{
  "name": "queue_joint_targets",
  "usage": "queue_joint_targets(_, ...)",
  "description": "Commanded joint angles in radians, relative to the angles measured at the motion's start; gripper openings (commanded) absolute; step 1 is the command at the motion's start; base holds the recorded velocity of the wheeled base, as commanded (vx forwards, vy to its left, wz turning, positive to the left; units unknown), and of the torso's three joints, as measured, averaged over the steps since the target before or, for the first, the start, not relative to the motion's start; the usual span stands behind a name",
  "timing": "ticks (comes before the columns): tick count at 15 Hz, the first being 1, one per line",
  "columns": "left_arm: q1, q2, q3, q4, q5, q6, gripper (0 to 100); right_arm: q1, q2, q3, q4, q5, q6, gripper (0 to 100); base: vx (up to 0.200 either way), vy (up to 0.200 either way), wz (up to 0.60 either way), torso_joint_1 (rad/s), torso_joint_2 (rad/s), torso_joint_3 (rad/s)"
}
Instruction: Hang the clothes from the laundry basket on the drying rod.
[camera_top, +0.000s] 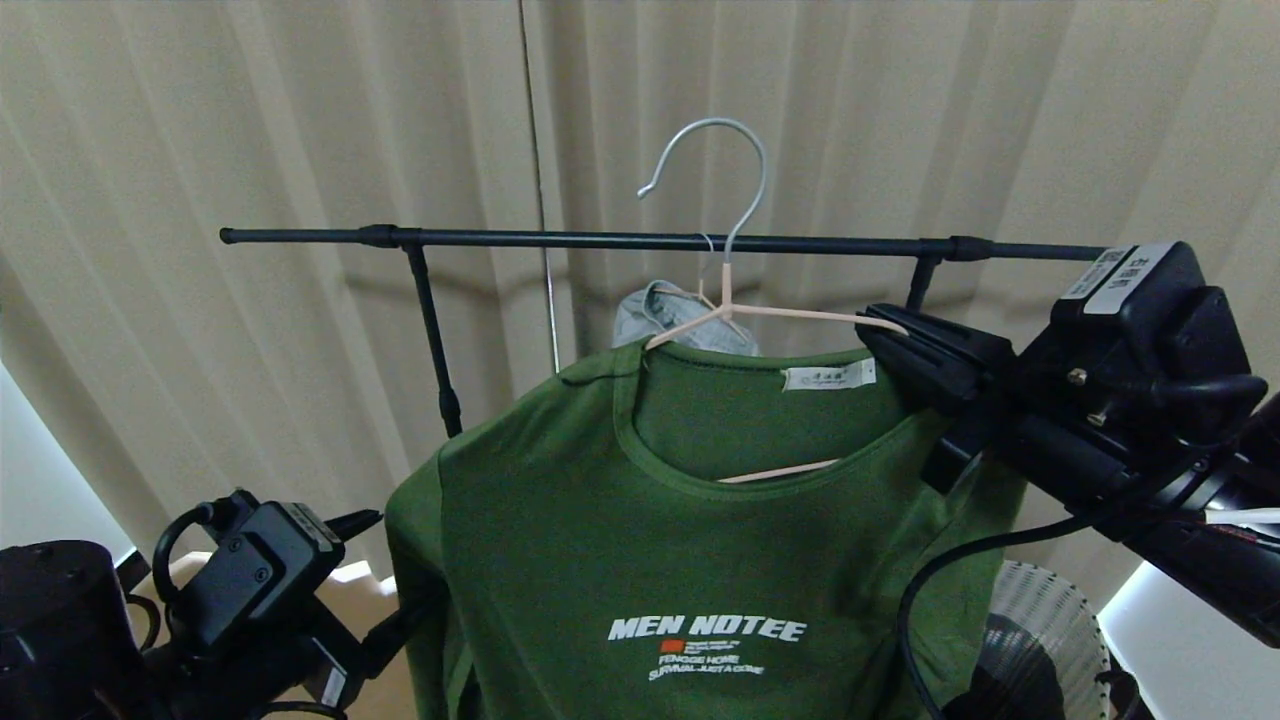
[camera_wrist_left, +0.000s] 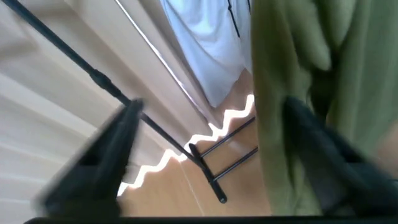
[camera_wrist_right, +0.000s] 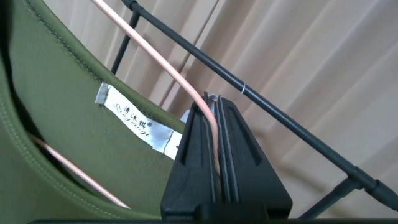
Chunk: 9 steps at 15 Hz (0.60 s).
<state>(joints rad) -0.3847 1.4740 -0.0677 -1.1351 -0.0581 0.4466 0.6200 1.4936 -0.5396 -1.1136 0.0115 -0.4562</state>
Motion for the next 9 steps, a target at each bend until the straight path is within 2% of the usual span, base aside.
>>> queue_joint_targets(1,0.001,0.006,0.0,-0.002,0.004,0.0,0,-0.003,-0.001,-0.002,0.0,-0.002,-0.001,0,0.0,0.0,0.0,0.0,0.0,0.0)
queue_joint_targets(3,0.02,-0.006,-0.009,-0.006,0.007,-0.002,0,-0.028,-0.001,0.001,0.009,-0.01,-0.002,0,0.0,0.0,0.0,0.0,0.0,0.0)
queue_joint_targets(6,0.052,-0.057,0.019,-0.087,0.009,-0.003,0,-0.108,-0.013,-0.01,0.121,-0.013,-0.006,0,0.0,0.0,0.0,0.0,0.0,0.0)
queue_joint_targets(9,0.055,-0.129,0.025,-0.097,0.007,-0.002,0,-0.151,-0.003,-0.019,0.147,-0.048,-0.007,0,0.0,0.0,0.0,0.0,0.0,0.0)
